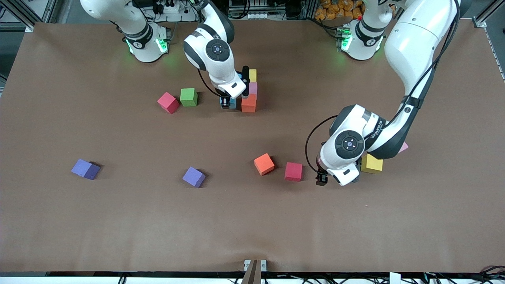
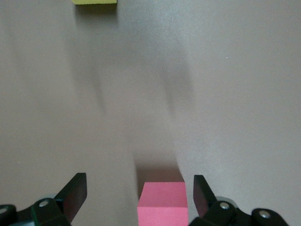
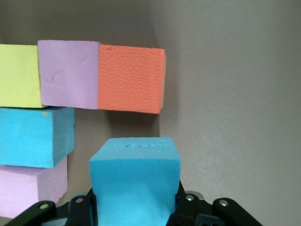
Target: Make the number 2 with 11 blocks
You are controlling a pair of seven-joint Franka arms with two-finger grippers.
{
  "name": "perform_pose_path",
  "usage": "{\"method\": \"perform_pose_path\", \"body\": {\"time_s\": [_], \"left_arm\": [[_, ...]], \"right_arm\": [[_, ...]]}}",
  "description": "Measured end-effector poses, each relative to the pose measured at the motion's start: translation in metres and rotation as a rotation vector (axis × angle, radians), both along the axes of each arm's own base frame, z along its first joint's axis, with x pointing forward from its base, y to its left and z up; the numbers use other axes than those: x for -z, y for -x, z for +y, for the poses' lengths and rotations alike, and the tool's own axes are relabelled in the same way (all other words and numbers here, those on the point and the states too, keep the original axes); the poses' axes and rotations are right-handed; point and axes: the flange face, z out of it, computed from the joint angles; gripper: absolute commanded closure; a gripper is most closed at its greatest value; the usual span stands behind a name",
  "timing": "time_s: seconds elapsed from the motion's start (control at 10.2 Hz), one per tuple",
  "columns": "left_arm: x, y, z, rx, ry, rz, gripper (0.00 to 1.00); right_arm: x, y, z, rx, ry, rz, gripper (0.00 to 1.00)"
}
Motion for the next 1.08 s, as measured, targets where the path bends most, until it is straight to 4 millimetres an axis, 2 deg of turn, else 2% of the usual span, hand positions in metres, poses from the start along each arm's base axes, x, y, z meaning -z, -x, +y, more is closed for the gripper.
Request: {"method": "perform_pose_path", "body": {"time_s": [0.69,0.79,1.08], "left_arm": [[-0.007,-0.024,0.048,0.061,0.007,-0.013,0.0],[-0.013,-0.029,0.06,0.09,0.007,-0.021,0.0],[-0.046,-0.04,0.112,0.221,-0.017,-0.004,0.0]], "right_arm": [[0.032,0.012,0.011,-0.029,-0.003,-0.013,0.76],[0.035,0.014,0.009,-0.03,0.001,-0.011,0.76],[0.039,0.017,0.006,-0.027,0.007,-0.007,0.76]]}}
